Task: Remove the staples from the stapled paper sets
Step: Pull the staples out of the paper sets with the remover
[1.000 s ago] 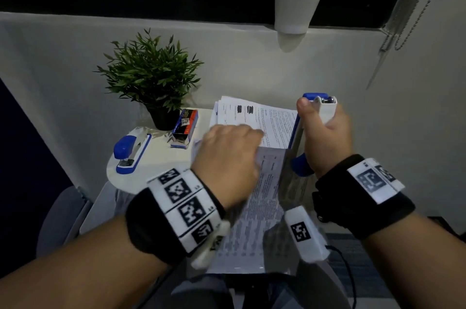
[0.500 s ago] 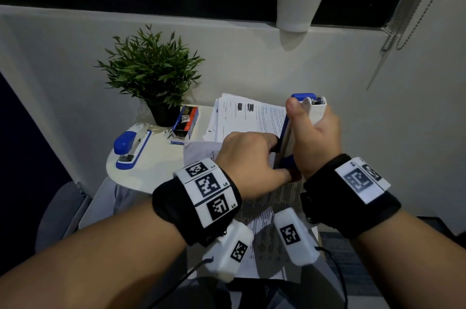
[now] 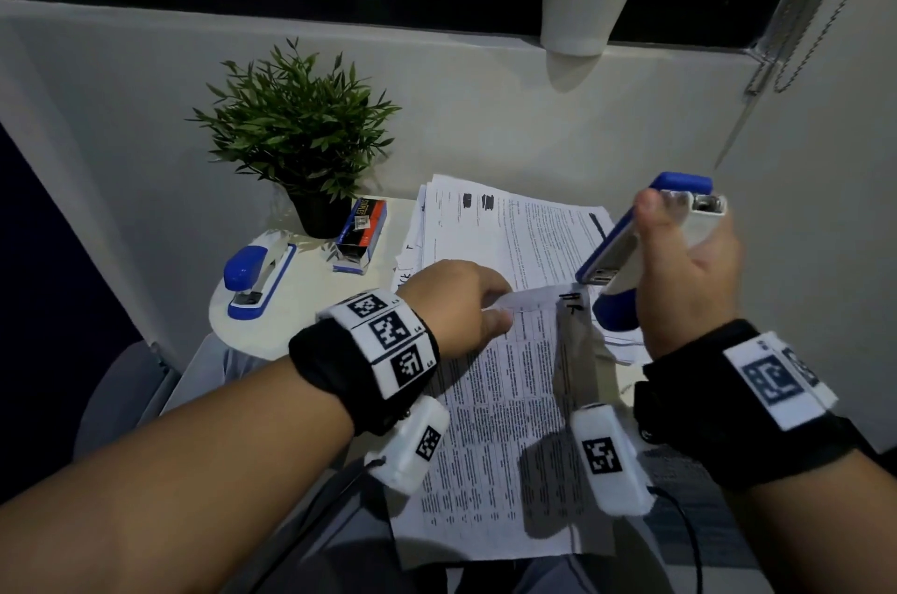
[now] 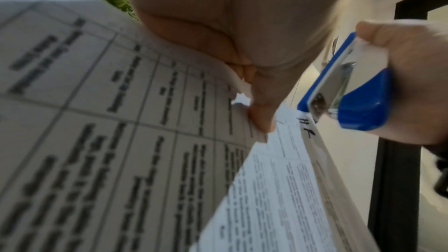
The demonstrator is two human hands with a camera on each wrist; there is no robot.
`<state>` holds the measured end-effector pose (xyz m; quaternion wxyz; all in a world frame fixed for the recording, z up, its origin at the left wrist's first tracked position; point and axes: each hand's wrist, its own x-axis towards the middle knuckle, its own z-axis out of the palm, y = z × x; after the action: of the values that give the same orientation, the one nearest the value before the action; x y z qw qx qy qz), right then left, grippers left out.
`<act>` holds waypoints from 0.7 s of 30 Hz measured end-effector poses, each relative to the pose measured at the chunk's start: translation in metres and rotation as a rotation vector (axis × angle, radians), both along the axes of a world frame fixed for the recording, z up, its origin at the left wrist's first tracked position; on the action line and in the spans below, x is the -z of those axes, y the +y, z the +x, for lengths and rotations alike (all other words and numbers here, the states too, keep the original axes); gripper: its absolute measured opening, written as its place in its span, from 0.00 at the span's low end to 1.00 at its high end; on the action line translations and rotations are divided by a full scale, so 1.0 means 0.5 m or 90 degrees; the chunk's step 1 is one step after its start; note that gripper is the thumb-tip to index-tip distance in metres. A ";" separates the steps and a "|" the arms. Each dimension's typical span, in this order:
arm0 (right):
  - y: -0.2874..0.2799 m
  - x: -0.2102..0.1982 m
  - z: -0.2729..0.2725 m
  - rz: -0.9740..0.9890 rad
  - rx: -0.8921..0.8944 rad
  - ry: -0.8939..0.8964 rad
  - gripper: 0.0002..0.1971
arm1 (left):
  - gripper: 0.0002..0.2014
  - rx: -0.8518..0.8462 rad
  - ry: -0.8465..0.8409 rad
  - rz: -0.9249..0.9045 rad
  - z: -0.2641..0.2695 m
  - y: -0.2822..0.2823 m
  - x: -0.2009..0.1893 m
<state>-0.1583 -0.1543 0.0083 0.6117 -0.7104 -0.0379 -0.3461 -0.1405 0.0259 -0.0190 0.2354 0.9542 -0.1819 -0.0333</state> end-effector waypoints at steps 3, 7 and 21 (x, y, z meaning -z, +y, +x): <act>-0.001 0.010 -0.025 -0.194 -0.070 0.063 0.14 | 0.09 -0.037 0.053 -0.029 0.019 -0.012 0.012; 0.006 0.059 -0.047 -0.622 -0.166 0.283 0.14 | 0.09 -0.042 0.143 -0.010 0.046 -0.027 0.013; 0.010 0.146 -0.058 -0.786 -0.234 0.449 0.30 | 0.16 -0.071 0.209 0.233 0.016 0.104 0.017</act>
<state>-0.1875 -0.1493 -0.0649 0.1245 -0.9768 -0.1454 0.0957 -0.1327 0.0779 -0.0273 0.0864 0.9712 -0.0795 -0.2074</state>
